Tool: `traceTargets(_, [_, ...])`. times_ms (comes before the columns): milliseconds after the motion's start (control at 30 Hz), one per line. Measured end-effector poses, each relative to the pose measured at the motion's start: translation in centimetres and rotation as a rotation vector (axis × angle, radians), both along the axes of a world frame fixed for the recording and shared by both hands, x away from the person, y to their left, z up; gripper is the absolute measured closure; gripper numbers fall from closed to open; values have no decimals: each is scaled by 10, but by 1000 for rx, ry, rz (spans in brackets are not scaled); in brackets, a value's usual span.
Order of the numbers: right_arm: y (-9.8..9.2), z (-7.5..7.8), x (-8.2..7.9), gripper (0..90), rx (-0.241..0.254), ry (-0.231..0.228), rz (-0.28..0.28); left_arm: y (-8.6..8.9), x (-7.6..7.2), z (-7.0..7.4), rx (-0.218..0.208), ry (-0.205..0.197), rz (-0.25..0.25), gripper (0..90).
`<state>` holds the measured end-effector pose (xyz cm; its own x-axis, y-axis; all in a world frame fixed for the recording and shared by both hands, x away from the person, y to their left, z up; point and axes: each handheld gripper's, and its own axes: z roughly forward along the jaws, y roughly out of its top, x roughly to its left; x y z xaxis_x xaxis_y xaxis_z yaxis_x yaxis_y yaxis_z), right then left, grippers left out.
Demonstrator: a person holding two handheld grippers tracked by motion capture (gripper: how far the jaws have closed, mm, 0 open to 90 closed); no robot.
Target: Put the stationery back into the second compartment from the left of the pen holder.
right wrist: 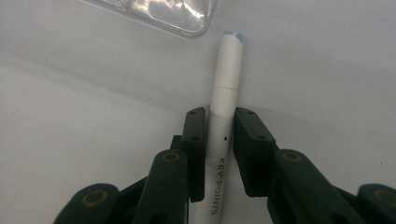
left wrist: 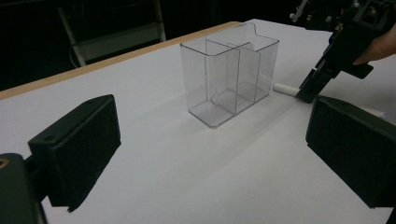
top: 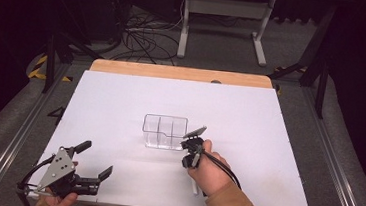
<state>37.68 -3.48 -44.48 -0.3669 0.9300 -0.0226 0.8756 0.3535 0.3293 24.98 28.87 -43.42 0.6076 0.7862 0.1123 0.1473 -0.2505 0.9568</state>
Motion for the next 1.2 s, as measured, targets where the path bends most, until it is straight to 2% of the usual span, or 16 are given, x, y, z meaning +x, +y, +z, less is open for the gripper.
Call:
traceTargets(300, [0, 0, -1, 778, 4, -22, -2, -1, 0, 0, -10, -1, -1, 38])
traceTargets(500, [-3, 1, -3, 780, 1, -35, 5, 0, 0, 0, 0, -1, -3, 38])
traceTargets(633, [-9, 8, -5, 780, 30, -57, 3, 0, 0, 0, 0, 3, -3, 38])
traceTargets(733, [-13, 15, -8, 780, 58, -82, 8, -1, 0, 0, -1, 6, -2, 38])
traceTargets(967, [-25, 33, -18, 780, 122, -176, 42, -1, 1, -1, -4, 10, 0, 38])
traceTargets(1000, [-26, 35, -19, 780, 127, -175, 38, -1, 1, -1, -4, 11, 0, 38])
traceTargets(1200, [-34, 46, -22, 780, 178, -256, 76, -1, 1, -1, -5, 10, 1, 38])
